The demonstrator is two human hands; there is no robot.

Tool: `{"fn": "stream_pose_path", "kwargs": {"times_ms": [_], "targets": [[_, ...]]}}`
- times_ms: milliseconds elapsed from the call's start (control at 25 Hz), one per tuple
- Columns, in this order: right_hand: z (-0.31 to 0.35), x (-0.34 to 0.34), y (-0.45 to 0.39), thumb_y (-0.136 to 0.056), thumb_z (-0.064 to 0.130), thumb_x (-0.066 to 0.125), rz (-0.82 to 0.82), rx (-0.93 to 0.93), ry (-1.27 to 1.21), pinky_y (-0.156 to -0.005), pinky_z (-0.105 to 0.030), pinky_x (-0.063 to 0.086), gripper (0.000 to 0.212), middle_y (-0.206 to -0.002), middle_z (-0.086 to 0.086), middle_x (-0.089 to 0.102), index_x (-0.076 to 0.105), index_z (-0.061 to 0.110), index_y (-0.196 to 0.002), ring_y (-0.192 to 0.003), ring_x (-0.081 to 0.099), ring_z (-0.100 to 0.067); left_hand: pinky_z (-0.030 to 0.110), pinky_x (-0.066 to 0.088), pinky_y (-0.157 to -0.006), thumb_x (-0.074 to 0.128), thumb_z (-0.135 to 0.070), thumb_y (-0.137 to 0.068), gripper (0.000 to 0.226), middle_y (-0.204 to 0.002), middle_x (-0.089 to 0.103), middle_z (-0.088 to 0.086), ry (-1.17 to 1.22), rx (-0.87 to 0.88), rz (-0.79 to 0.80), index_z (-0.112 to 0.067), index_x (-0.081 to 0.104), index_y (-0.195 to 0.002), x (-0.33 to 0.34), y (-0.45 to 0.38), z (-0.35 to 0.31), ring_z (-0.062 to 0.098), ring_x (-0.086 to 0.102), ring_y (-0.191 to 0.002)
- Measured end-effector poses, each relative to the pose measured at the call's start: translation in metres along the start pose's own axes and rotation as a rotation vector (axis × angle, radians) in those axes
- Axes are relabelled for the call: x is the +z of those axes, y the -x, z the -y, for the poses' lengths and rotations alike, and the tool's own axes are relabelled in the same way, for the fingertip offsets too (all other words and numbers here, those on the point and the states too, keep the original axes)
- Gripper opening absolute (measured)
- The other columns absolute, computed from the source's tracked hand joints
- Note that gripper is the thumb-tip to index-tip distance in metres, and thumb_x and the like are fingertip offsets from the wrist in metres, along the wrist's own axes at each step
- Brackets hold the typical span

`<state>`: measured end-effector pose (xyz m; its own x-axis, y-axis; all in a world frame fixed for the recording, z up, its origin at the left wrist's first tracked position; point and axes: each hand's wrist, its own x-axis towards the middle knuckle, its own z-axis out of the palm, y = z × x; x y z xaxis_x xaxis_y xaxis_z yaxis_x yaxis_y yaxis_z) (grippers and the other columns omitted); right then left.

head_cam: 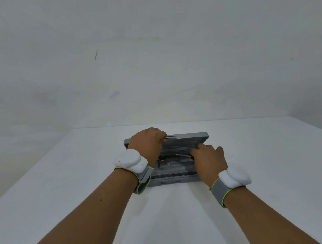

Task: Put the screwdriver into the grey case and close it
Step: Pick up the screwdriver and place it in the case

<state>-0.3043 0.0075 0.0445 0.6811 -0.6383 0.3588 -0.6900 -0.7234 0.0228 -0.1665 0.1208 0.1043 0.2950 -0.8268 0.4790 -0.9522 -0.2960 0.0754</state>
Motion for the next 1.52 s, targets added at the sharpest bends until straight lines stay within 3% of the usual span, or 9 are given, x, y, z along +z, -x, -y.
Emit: {"fn": "stream_pose_path", "kwargs": {"times_ms": [280,400,760,1280,1520], "targets": [[0.023,0.014,-0.01,-0.088,0.003,0.042,-0.017,-0.154,-0.065,-0.091,-0.042,0.032,0.038,-0.112,-0.007,0.062,0.061,0.022,-0.115,-0.106,0.054,-0.03,0.039,0.052,-0.08,0.041,-0.017,-0.097,0.024,-0.101,0.067,0.009,0.001,0.025,0.016,-0.009,0.064,-0.102,0.0,0.005,0.004,0.028,0.06,-0.094],[0.034,0.019,-0.012,-0.09,0.008,0.042,-0.009,-0.191,-0.068,-0.102,-0.044,0.031,0.037,-0.118,-0.005,0.063,0.06,0.025,-0.118,-0.112,0.054,-0.028,0.038,0.053,-0.079,0.043,-0.015,-0.096,0.022,-0.1,0.067,0.008,0.003,0.034,0.006,-0.009,0.064,-0.1,0.001,0.005,0.004,0.027,0.06,-0.092],[0.052,0.025,-0.016,-0.088,0.002,0.042,0.112,-0.249,-0.067,-0.108,-0.055,0.02,0.044,-0.125,-0.007,0.058,0.057,0.022,-0.123,-0.122,0.044,-0.031,0.038,0.052,-0.079,0.043,-0.014,-0.096,0.024,-0.099,0.068,0.008,0.017,0.047,-0.006,-0.006,0.065,-0.1,0.005,0.006,0.005,0.025,0.06,-0.092],[0.052,0.022,-0.015,-0.089,0.008,0.042,0.055,-0.235,-0.125,-0.099,-0.043,0.032,0.028,-0.115,-0.01,0.062,0.06,0.015,-0.11,-0.11,0.052,-0.031,0.04,0.052,-0.077,0.045,-0.011,-0.094,0.022,-0.097,0.069,0.01,0.056,0.051,-0.017,-0.005,0.066,-0.097,0.007,0.008,0.006,0.028,0.061,-0.09],[0.046,-0.006,-0.003,-0.093,0.016,0.044,-0.093,-0.343,-0.145,-0.079,-0.033,0.04,0.021,-0.097,-0.009,0.065,0.065,0.012,-0.092,-0.09,0.058,-0.029,0.039,0.051,-0.078,0.046,-0.01,-0.094,0.02,-0.099,0.068,0.007,0.042,0.054,-0.019,-0.009,0.065,-0.099,0.009,0.009,0.007,0.025,0.06,-0.091]]}}
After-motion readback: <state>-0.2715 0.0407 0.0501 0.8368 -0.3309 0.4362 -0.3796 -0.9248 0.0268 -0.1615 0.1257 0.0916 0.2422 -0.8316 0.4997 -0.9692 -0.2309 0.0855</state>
